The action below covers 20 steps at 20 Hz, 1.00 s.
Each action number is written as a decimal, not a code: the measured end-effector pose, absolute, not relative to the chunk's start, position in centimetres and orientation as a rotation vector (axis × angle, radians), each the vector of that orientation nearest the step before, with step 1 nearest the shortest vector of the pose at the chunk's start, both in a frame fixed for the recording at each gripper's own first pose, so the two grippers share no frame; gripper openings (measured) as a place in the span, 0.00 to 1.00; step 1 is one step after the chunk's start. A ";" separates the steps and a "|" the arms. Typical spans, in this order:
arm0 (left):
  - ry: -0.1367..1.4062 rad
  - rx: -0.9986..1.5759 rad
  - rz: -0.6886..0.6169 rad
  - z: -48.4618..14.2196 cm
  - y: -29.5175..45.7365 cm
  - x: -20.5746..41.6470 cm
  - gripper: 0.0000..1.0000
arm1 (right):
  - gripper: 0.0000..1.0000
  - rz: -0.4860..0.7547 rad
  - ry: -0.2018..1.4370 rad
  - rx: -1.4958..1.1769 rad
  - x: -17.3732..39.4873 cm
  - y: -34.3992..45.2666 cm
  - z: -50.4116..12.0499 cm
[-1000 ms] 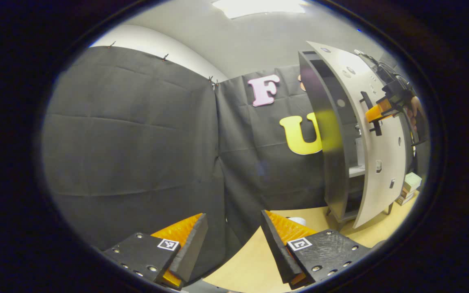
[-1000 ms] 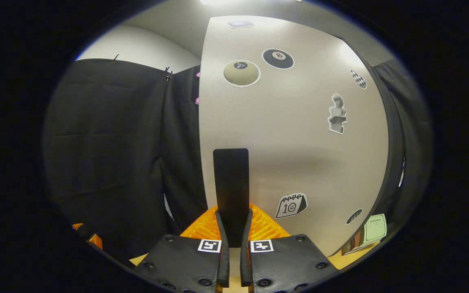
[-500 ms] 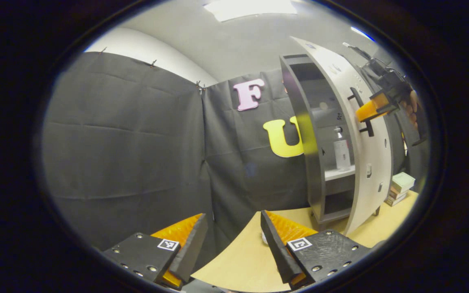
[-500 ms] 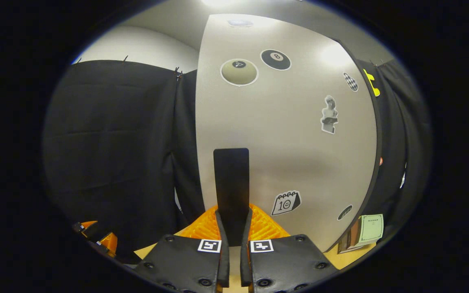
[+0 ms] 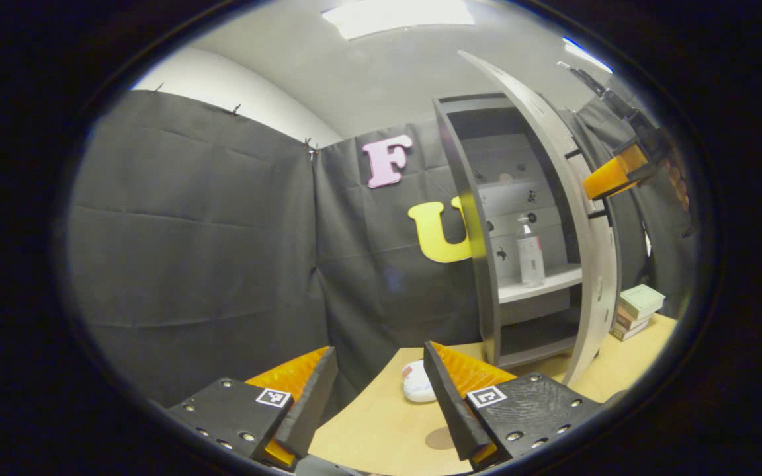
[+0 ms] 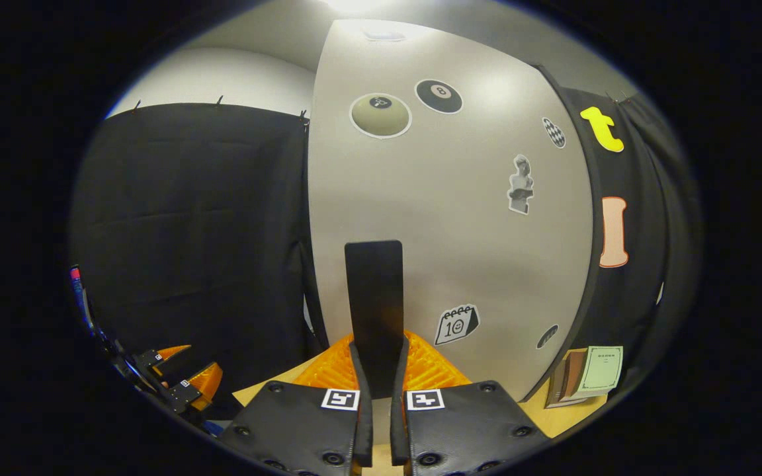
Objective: Open the cabinet door with the right hand, grasp the bottle in the cabinet with the left hand and place it on the coaster, then close the cabinet door with the right hand.
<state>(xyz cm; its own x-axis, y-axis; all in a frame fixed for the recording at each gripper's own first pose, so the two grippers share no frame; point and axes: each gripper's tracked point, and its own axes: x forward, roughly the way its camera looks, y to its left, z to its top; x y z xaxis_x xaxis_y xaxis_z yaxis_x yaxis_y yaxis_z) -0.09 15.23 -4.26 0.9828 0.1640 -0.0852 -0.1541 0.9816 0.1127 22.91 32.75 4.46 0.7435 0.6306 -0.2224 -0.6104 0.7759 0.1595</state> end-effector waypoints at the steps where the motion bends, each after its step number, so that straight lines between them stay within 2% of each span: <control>1: 0.092 0.111 0.148 -3.9 14.3 0.1 0.80 | 0.12 0.686 0.271 0.074 22.7 32.4 4.5; 3: 0.084 0.115 0.117 -3.5 12.1 0.5 0.80 | 0.10 0.691 0.265 0.063 22.3 31.5 4.5; 4: 0.081 0.114 0.096 -3.5 10.9 0.6 0.81 | 0.12 0.692 0.262 0.060 22.0 31.1 4.5; 10: 0.074 0.104 -0.007 -2.9 3.3 1.0 0.80 | 0.12 0.684 0.251 0.051 21.0 28.5 4.7; 12: 0.071 0.100 -0.033 -2.7 1.2 0.9 0.80 | 0.10 0.680 0.252 0.051 20.9 27.8 4.6; 19: 0.068 0.053 -0.083 -2.6 -4.0 1.2 0.80 | 0.12 0.642 0.247 0.032 20.4 24.9 4.7; 20: 0.069 0.047 -0.086 -2.6 -4.5 1.3 0.81 | 0.09 0.631 0.245 0.025 20.1 24.3 4.7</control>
<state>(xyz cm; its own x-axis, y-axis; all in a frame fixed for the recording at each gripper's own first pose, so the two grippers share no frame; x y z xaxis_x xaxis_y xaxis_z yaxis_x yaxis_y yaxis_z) 1.25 -4.55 -2.56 0.9940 -0.0837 -0.0704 0.0870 0.9952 0.0439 20.10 24.27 4.70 0.7798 0.5864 -0.2193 -0.5806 0.8084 0.0973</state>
